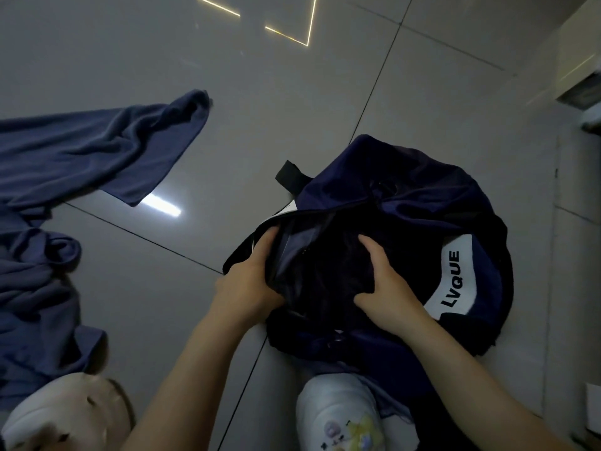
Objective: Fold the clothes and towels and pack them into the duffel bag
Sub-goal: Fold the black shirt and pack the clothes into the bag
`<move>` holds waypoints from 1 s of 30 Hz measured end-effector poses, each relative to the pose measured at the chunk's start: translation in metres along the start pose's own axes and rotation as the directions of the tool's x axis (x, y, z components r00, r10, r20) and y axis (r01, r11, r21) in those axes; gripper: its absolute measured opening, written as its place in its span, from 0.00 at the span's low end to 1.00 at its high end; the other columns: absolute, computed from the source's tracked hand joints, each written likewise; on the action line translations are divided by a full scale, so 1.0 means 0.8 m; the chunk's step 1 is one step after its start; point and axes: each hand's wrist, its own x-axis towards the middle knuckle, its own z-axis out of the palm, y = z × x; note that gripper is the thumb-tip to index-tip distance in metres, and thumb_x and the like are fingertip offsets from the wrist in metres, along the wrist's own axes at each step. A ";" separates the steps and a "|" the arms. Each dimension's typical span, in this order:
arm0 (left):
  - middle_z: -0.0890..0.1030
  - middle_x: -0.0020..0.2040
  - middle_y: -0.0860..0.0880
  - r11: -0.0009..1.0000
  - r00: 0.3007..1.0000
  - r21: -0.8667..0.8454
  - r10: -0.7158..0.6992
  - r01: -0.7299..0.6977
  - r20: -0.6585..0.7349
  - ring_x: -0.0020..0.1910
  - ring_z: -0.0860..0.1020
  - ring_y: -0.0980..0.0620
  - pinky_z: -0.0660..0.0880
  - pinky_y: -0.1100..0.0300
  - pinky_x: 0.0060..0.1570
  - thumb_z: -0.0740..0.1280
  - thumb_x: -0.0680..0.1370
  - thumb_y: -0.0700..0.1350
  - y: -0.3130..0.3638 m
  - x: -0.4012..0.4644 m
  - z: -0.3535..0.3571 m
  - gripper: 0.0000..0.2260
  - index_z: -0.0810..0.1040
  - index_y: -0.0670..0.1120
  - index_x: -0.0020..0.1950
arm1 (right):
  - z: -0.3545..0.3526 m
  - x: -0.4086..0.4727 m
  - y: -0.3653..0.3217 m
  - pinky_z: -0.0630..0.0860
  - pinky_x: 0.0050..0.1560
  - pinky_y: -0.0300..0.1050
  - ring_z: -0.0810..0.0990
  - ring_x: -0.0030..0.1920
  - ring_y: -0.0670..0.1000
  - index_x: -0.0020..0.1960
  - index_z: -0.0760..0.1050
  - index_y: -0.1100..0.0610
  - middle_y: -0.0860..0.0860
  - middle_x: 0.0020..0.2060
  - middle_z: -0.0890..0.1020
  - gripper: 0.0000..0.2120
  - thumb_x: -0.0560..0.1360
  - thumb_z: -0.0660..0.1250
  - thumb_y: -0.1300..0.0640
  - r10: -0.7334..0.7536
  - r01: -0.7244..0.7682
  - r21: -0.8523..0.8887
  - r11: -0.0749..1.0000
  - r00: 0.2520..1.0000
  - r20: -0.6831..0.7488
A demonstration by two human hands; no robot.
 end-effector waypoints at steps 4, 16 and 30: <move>0.74 0.61 0.49 0.982 0.998 -0.186 0.031 -0.021 0.051 0.51 0.78 0.43 0.79 0.45 0.49 0.74 0.65 0.39 0.012 -0.010 -0.016 0.50 0.48 0.68 0.74 | -0.004 -0.003 -0.005 0.73 0.49 0.31 0.73 0.53 0.39 0.76 0.48 0.39 0.45 0.63 0.69 0.43 0.73 0.64 0.69 0.003 -0.003 0.114 0.994 1.000 0.001; 0.68 0.68 0.51 0.884 0.900 -0.225 0.351 -0.410 -0.258 0.61 0.70 0.54 0.73 0.57 0.56 0.72 0.72 0.47 0.077 -0.026 0.055 0.45 0.42 0.68 0.74 | -0.050 -0.047 0.009 0.79 0.51 0.43 0.75 0.59 0.47 0.69 0.57 0.32 0.41 0.58 0.72 0.42 0.73 0.63 0.73 0.036 0.039 0.404 0.914 0.984 -0.176; 0.76 0.47 0.58 0.798 0.935 -0.529 0.119 -0.290 -0.334 0.46 0.75 0.65 0.70 0.73 0.40 0.70 0.70 0.59 0.098 -0.046 0.123 0.10 0.75 0.58 0.47 | -0.026 -0.080 0.013 0.69 0.63 0.41 0.75 0.63 0.41 0.70 0.53 0.30 0.39 0.63 0.77 0.39 0.77 0.58 0.71 -0.141 0.168 0.398 0.902 0.985 -0.095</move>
